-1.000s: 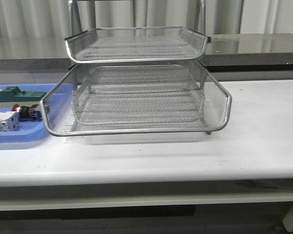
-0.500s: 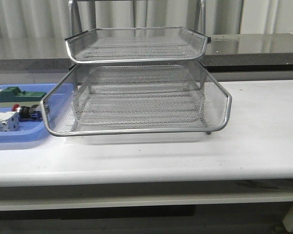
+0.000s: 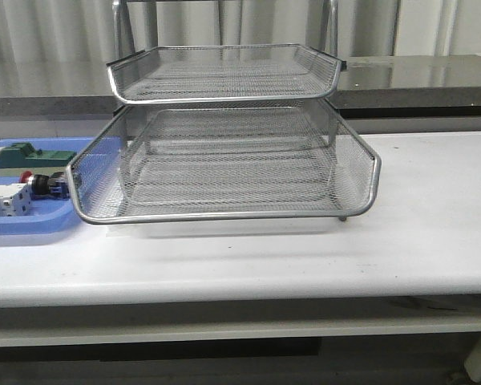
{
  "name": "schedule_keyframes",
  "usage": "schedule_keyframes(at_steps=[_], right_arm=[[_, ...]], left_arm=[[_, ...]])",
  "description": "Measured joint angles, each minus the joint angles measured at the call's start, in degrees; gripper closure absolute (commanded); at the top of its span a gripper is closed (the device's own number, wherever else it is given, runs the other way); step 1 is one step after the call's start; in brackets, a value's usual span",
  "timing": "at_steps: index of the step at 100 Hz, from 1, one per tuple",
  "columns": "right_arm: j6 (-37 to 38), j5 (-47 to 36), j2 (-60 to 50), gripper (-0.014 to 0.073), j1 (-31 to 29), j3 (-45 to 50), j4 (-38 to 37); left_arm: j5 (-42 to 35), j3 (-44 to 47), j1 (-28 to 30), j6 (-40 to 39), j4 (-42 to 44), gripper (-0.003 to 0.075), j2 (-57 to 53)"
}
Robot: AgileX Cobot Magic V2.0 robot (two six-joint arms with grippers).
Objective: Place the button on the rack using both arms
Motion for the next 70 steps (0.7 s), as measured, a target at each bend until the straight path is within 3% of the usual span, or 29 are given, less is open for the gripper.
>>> schedule_keyframes(at_steps=[56, 70], right_arm=[[0.00, 0.00, 0.00, 0.0660, 0.00, 0.00, 0.00], [0.00, 0.00, 0.00, 0.0660, 0.00, 0.00, 0.00]], left_arm=[[-1.19, 0.00, 0.00, 0.00, 0.00, 0.0741, 0.00], [1.92, -1.06, 0.00, 0.00, -4.50, 0.0741, 0.00]])
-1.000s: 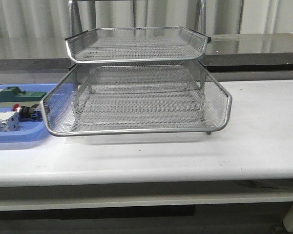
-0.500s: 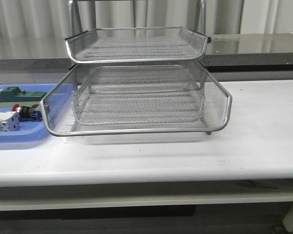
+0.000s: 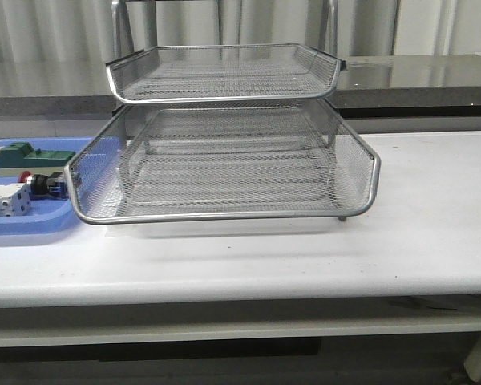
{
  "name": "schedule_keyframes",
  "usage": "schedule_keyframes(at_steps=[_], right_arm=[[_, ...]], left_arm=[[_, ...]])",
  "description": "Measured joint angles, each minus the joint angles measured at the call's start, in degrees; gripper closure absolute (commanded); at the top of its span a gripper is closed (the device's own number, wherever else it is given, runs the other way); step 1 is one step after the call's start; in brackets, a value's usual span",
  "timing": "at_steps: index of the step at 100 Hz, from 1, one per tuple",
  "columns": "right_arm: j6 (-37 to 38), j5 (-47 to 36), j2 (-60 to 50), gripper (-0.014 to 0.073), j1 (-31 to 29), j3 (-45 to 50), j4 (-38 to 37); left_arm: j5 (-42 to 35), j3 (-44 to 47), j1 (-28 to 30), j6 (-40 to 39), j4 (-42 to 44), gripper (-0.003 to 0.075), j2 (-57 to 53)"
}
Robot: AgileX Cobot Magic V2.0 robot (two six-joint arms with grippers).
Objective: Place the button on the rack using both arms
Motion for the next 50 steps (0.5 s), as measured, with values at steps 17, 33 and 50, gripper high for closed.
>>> schedule_keyframes(at_steps=[17, 33, 50], right_arm=[[0.10, 0.02, 0.00, 0.0660, 0.00, 0.00, -0.09], [0.10, 0.02, 0.00, 0.0660, 0.00, 0.00, -0.09], [0.10, 0.02, 0.00, 0.0660, 0.00, 0.00, -0.09]], left_arm=[[10.02, -9.50, 0.00, 0.00, -2.81, 0.0741, 4.58], [18.42, -22.20, 0.00, 0.00, -3.02, 0.0741, 15.29], [28.90, -35.90, 0.00, 0.00, -3.05, 0.0741, 29.35]])
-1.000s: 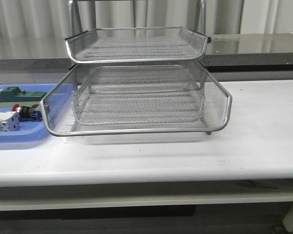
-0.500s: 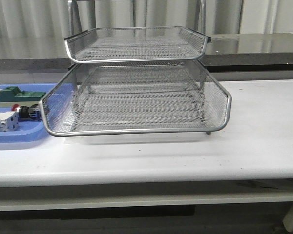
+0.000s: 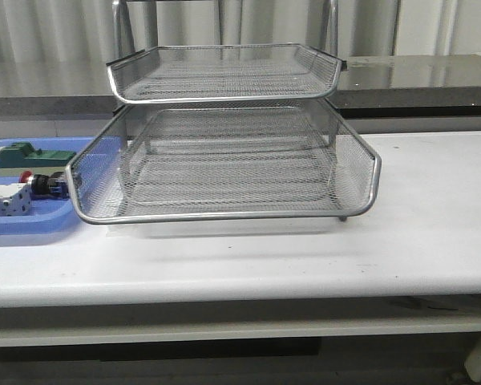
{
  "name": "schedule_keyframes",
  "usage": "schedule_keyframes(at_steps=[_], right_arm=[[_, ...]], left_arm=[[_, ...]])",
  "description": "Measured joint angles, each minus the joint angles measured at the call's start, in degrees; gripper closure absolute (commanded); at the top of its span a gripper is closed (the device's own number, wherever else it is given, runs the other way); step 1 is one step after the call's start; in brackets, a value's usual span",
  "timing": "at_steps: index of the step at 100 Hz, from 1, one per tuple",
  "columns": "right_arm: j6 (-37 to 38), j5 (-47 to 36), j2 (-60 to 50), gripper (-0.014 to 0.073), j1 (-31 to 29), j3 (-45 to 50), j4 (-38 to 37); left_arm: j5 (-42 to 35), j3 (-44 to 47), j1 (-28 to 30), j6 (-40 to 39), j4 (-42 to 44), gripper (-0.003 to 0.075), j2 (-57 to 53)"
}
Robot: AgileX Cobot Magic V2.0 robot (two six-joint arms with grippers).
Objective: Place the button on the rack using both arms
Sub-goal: 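Move the left gripper above the red push button in the blue bin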
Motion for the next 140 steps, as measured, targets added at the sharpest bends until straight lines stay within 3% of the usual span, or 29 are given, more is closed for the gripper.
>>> schedule_keyframes(at_steps=[28, 64, 73, 88, 95, 140], right_arm=[[0.00, 0.10, 0.00, 0.0660, 0.00, 0.00, 0.00], [0.00, 0.10, 0.00, 0.0660, 0.00, -0.13, 0.00], [0.00, 0.10, 0.00, 0.0660, 0.00, -0.13, 0.00], [0.00, 0.10, 0.00, 0.0660, 0.00, -0.13, 0.00], [0.00, 0.10, 0.00, 0.0660, 0.00, -0.13, 0.00], [0.00, 0.10, 0.00, 0.0660, 0.00, -0.13, 0.00]], left_arm=[[15.67, -17.30, 0.00, 3.43, 2.31, 0.0741, 22.22], [24.74, -28.86, 0.00, 11.58, 2.57, 0.0729, 39.36], [25.89, -29.94, 0.00, 12.75, 2.57, 0.0627, 40.95], [27.79, -30.56, 0.00, 15.59, 2.57, 0.0273, 41.43], [28.50, -30.68, 0.00, 16.15, 2.57, 0.0172, 41.43], [26.31, -31.44, 0.00, 19.16, 2.18, 0.0208, 42.34]])
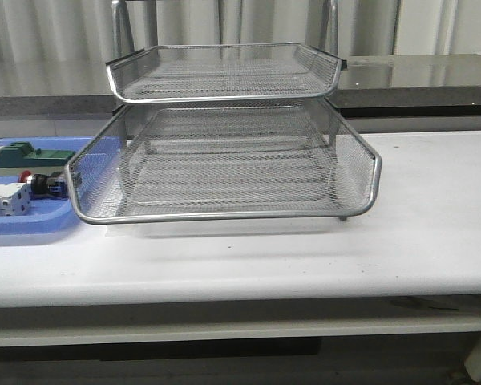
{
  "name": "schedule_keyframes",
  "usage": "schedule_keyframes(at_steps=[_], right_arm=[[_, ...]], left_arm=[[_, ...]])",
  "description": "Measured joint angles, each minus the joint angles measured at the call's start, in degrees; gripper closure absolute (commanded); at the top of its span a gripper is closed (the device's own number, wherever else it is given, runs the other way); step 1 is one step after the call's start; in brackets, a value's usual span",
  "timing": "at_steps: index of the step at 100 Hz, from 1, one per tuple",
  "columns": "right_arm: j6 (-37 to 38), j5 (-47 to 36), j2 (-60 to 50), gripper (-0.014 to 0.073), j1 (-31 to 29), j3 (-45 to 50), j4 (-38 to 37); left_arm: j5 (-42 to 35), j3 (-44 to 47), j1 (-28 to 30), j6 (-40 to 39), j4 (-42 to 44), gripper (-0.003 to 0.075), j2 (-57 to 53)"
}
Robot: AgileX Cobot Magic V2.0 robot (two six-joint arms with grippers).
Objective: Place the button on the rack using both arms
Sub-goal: 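Move the left gripper above the red push button in the blue bin, then lower the left gripper and grasp the red emergency-stop button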
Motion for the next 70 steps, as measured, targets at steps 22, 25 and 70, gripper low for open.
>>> schedule_keyframes(at_steps=[22, 25, 70], right_arm=[[0.00, 0.00, 0.00, 0.0660, 0.00, 0.00, 0.00], [0.00, 0.00, 0.00, 0.0660, 0.00, 0.00, 0.00], [0.00, 0.00, 0.00, 0.0660, 0.00, 0.00, 0.00]], left_arm=[[1.70, -8.78, 0.00, 7.35, 0.00, 0.0208, 8.30], [2.29, -10.41, 0.00, 8.39, 0.00, 0.0208, 10.29], [9.75, -36.26, 0.00, 22.70, 0.00, 0.0208, 35.94]])
